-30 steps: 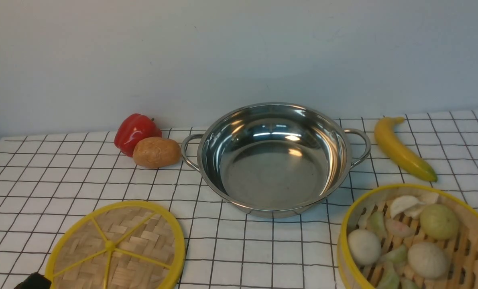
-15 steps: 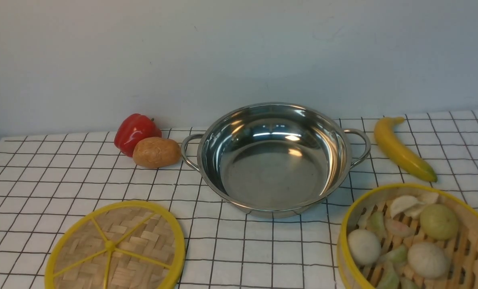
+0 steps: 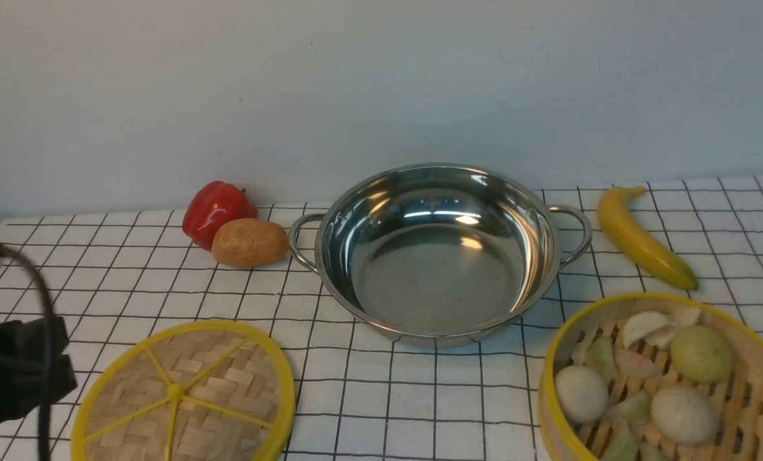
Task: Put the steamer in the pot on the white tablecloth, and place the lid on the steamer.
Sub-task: 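Reach for and grasp the rim of the bamboo steamer holding the buns with the right gripper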
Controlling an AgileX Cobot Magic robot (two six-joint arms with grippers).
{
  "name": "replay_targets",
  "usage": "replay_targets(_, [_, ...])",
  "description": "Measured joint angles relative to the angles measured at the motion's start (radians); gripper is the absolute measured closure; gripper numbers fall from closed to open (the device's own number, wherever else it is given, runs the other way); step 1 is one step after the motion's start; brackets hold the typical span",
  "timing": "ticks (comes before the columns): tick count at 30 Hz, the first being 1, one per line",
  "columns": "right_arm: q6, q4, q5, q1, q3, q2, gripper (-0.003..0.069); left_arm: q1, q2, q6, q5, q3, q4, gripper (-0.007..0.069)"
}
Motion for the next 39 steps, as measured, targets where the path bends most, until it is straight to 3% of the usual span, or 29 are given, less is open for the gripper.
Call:
replay_targets(5, [-0.104, 0.11, 0.025, 0.0, -0.002, 0.199, 0.0419, 0.0, 0.281, 0.001, 0.124, -0.119, 0.141, 0.0382])
replay_targets(14, [-0.15, 0.173, -0.103, 0.0, -0.002, 0.445, 0.0419, 0.0, 0.544, 0.001, 0.178, -0.197, 0.168, 0.0382])
replay_targets(39, [-0.177, 0.183, -0.267, -0.059, -0.002, 0.707, 0.0419, 0.0, 0.591, 0.001, 0.178, -0.199, 0.154, 0.0382])
